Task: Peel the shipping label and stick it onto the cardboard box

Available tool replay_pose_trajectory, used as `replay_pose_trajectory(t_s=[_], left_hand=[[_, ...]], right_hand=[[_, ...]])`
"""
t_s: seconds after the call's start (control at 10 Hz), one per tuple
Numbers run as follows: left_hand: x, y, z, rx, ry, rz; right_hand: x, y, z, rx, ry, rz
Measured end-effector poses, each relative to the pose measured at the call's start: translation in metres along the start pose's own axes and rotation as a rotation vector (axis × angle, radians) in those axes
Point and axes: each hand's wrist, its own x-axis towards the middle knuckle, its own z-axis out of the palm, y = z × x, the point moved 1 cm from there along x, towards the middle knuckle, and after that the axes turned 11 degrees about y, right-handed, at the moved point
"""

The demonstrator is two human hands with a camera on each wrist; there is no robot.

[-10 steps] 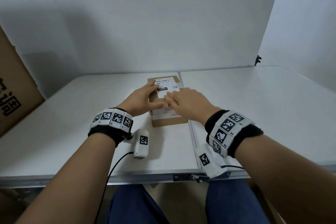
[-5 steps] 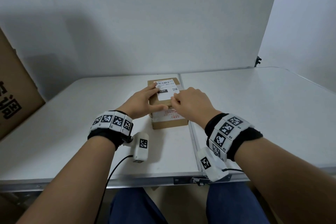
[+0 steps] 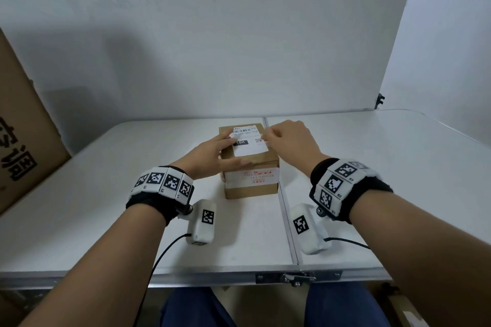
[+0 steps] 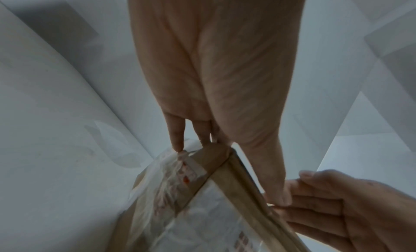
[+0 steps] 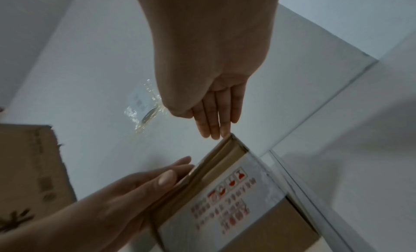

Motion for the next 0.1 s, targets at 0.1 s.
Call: replay_pose_trajectory(t_s=[0.1], left_hand=[[0.0082,-0.0034,-0.0079,-0.073,0.08,0.0]], right_hand=[[0.0241,0.0088,0.0005,0.042,0.047,0.063]])
